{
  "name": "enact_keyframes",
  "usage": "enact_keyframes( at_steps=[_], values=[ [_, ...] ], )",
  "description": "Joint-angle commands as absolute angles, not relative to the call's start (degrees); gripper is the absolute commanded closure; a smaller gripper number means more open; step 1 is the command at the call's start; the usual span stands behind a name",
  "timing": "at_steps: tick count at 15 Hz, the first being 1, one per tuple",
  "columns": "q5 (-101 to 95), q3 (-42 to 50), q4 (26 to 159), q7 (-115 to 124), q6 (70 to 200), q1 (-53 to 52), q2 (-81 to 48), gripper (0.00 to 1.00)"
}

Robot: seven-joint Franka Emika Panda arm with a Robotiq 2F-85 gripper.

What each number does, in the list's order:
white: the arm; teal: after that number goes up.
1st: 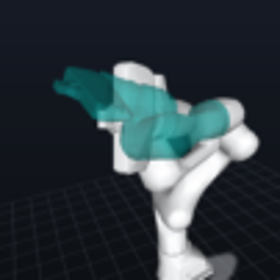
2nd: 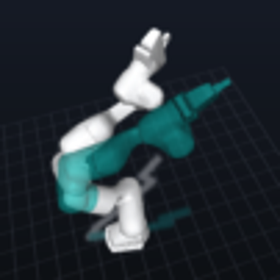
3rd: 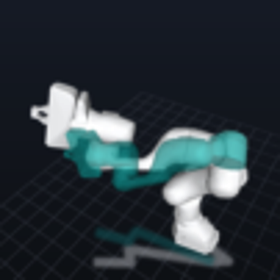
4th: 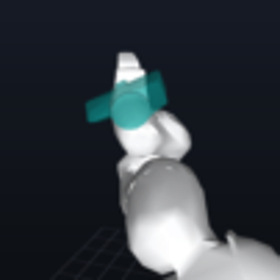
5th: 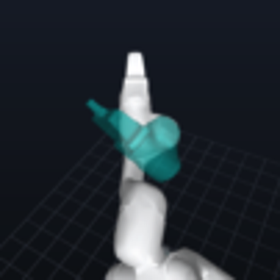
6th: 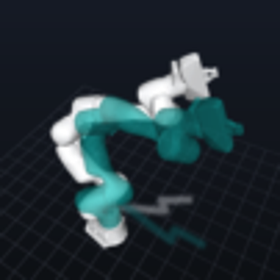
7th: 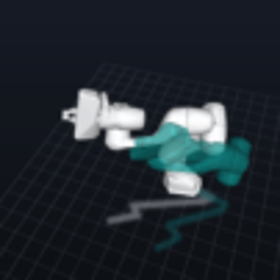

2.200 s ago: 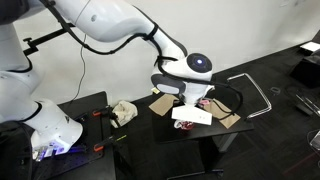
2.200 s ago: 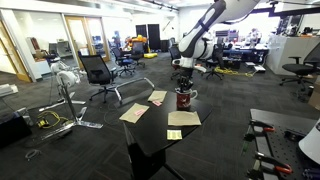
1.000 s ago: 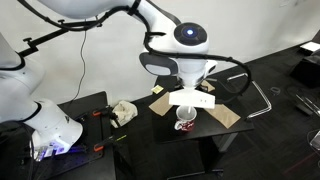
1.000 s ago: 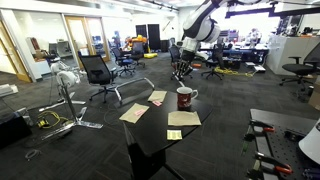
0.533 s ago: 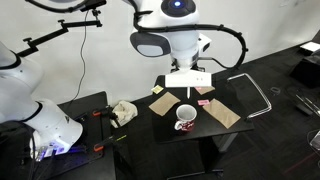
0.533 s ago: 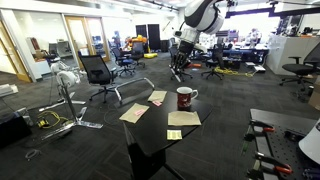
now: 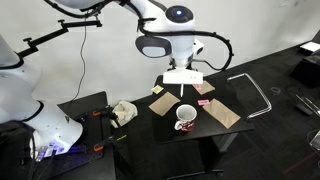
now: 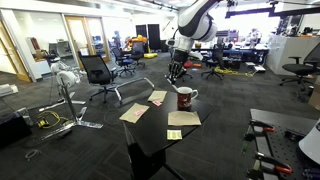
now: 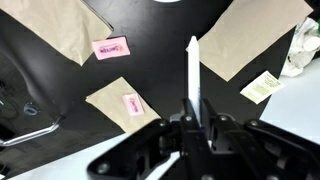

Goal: Put the pen on the table

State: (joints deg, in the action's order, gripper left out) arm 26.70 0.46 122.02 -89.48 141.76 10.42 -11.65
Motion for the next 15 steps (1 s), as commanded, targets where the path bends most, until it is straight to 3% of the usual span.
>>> enact_keyframes(
  at_steps=[1, 15],
  values=[
    [22.0, 0.63, 119.55, -82.11, 144.06, 8.51, -16.69, 0.97],
    [4.04, 0.02, 110.32, -56.97, 144.95, 7.33, -29.98, 0.97]
  ],
)
